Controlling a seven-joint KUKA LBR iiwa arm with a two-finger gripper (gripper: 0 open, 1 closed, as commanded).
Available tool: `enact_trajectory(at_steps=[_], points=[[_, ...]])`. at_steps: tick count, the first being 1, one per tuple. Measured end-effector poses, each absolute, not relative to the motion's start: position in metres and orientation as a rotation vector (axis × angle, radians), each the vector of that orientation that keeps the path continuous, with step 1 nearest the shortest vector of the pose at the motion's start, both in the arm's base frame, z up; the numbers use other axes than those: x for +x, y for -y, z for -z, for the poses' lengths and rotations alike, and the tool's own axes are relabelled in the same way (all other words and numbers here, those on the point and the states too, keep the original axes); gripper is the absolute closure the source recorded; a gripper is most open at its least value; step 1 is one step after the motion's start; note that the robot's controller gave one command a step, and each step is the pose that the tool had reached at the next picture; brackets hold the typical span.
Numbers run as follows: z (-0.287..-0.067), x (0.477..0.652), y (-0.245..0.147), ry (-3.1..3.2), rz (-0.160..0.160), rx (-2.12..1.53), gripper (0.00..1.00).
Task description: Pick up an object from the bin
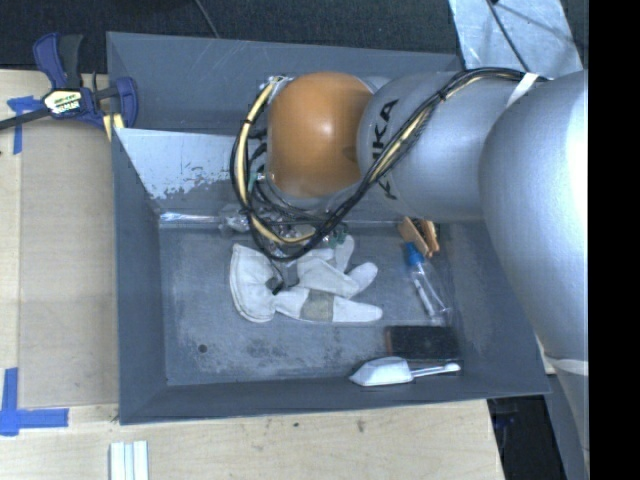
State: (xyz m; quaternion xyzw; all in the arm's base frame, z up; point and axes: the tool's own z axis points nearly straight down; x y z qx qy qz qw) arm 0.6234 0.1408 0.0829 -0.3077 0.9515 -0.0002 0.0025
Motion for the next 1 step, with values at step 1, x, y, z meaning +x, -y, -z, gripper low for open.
enact_trajectory(at_steps=[1], points=[[-0.0717,0.6146,-0.0685,-3.035,0.001,-0.79,1.0]])
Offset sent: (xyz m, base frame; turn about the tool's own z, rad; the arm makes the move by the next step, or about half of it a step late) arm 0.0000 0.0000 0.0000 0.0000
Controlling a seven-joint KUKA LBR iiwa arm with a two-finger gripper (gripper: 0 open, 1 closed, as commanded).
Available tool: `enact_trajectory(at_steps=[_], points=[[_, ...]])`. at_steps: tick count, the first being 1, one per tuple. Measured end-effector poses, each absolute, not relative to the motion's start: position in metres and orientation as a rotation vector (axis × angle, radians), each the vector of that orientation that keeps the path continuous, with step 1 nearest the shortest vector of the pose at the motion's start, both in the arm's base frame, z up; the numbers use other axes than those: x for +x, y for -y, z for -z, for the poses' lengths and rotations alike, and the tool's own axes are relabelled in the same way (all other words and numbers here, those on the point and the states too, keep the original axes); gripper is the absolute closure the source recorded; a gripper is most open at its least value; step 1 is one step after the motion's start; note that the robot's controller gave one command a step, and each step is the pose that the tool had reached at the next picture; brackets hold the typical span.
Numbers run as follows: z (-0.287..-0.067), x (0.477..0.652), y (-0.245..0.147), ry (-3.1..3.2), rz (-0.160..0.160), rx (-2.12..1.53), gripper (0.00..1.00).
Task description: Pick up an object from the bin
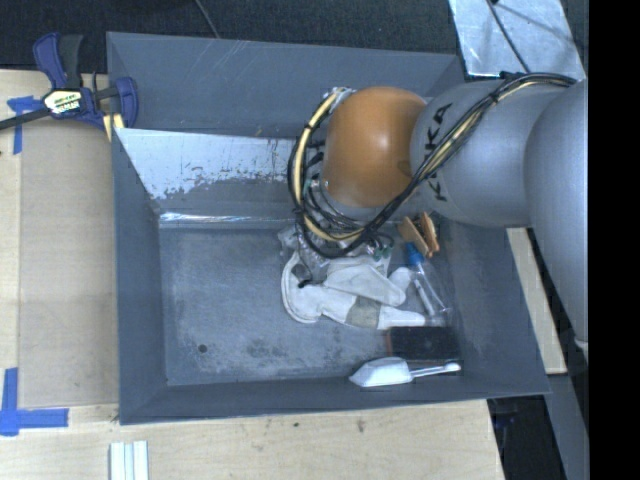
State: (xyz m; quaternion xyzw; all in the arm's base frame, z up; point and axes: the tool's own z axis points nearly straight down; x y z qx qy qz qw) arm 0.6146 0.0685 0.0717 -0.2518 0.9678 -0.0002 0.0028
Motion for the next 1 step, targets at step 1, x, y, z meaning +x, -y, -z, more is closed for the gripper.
enact_trajectory(at_steps=[1], points=[[-0.0716,0.6145,-0.0689,-3.035,0.001,-0.791,1.0]])
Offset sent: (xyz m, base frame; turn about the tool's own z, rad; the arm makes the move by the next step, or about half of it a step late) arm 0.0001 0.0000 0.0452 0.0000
